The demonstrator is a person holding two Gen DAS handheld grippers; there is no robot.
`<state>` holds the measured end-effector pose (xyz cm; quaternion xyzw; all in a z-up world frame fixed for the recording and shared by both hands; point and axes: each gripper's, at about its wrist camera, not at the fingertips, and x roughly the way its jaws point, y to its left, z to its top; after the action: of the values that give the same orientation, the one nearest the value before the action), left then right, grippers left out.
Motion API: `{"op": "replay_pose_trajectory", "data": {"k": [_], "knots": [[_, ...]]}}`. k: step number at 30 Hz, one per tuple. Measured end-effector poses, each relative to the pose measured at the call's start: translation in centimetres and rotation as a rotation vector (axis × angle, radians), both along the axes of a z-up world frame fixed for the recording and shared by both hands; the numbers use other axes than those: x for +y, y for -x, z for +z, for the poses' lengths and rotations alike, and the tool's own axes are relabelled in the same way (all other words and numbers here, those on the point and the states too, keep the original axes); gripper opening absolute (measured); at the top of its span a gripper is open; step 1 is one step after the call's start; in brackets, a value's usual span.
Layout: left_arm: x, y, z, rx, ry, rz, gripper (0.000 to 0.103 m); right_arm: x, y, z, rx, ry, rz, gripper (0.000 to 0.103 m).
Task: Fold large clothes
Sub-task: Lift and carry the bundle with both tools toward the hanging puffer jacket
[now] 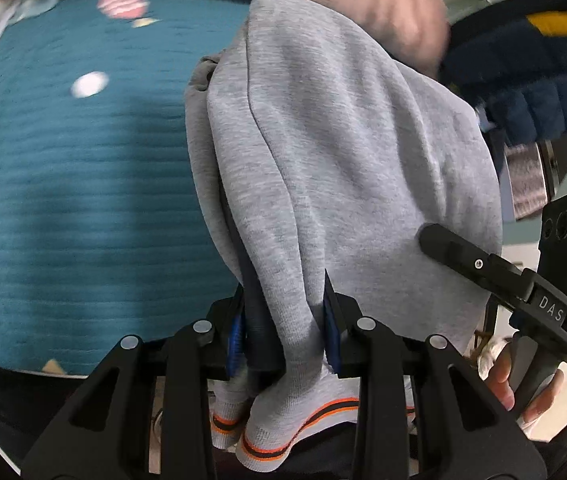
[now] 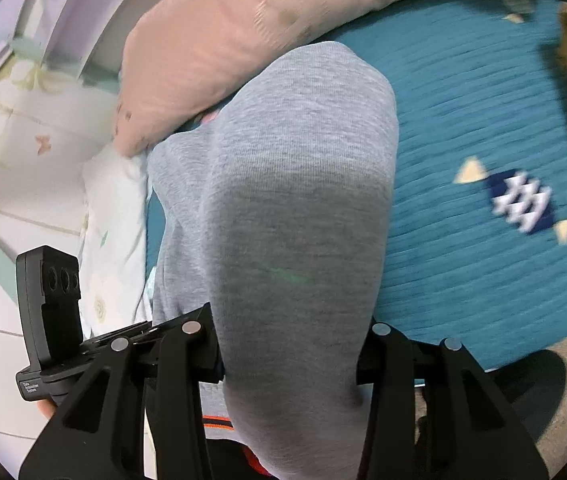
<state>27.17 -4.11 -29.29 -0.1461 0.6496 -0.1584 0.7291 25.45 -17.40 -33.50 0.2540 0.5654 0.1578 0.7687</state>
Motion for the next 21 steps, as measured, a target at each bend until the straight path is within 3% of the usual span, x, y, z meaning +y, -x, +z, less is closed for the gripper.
{"op": "replay_pose_trajectory", "data": {"k": [13,21], "knots": [[-22.5,-5.6,2.2,-0.018,-0.037,-0.280,0.031,-19.4,2.7,3.4,-0.039,0.032,-0.251,0.039],[-35.0,-8.2,6.2,-0.095,-0.033,-0.406,0.031,-31.8,1.6,8.5,-0.095,0.078,-0.345,0.039]]}}
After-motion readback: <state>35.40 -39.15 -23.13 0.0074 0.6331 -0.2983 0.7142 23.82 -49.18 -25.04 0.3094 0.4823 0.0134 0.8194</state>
